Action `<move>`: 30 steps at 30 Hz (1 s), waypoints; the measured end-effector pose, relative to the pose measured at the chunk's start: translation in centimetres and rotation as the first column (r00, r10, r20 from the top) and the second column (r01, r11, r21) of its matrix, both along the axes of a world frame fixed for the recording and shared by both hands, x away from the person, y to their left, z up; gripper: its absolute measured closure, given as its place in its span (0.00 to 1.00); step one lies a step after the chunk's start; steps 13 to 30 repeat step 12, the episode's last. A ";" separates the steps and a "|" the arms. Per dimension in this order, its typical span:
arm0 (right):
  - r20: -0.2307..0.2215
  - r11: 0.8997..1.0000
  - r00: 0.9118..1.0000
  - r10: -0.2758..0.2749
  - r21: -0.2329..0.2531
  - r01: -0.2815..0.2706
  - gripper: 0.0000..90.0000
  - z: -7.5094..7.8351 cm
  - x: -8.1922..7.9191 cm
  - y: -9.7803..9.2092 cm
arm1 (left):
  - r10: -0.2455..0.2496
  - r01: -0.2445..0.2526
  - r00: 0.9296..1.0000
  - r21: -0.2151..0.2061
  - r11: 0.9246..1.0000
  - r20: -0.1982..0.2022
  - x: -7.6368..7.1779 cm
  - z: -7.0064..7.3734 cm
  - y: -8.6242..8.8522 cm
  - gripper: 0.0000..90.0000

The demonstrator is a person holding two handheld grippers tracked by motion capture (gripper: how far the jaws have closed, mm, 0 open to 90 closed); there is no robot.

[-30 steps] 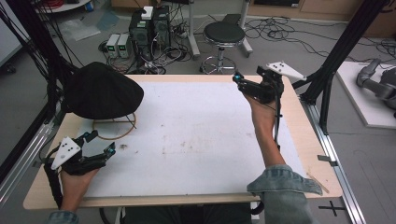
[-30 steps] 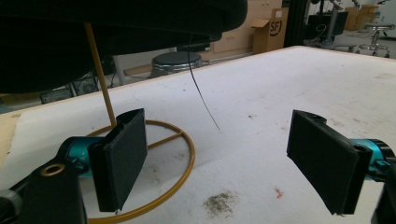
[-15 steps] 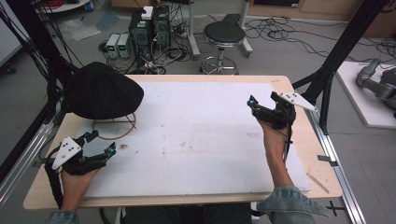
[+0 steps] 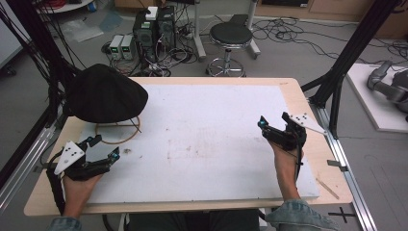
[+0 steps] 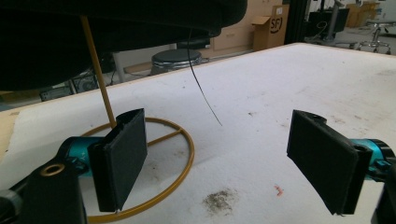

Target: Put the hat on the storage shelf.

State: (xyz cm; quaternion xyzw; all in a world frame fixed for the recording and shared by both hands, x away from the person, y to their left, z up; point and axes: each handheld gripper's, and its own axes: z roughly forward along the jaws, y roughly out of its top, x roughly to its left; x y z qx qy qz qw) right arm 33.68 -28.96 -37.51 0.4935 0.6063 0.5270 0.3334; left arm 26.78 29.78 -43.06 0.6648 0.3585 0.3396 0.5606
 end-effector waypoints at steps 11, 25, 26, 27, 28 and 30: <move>-0.015 1.000 1.000 0.003 -0.004 -0.003 0.13 -1.8 -0.4 -0.2 | -0.005 0.005 1.000 0.008 1.000 -0.002 0.2 -0.1 0.0 0.23; -0.018 1.000 1.000 0.003 -0.004 -0.003 0.13 -1.8 -0.4 -0.2 | -0.003 0.003 1.000 0.008 1.000 -0.003 0.2 -0.1 0.0 0.23; -0.018 1.000 1.000 0.003 -0.004 -0.003 0.13 -1.8 -0.4 -0.2 | -0.003 0.003 1.000 0.008 1.000 -0.003 0.2 -0.1 0.0 0.23; -0.018 1.000 1.000 0.003 -0.004 -0.003 0.13 -1.8 -0.4 -0.2 | -0.003 0.003 1.000 0.008 1.000 -0.003 0.2 -0.1 0.0 0.23; -0.018 1.000 1.000 0.003 -0.004 -0.003 0.13 -1.8 -0.4 -0.2 | -0.003 0.003 1.000 0.008 1.000 -0.003 0.2 -0.1 0.0 0.23; -0.018 1.000 1.000 0.003 -0.004 -0.003 0.13 -1.8 -0.4 -0.2 | -0.003 0.003 1.000 0.008 1.000 -0.003 0.2 -0.1 0.0 0.23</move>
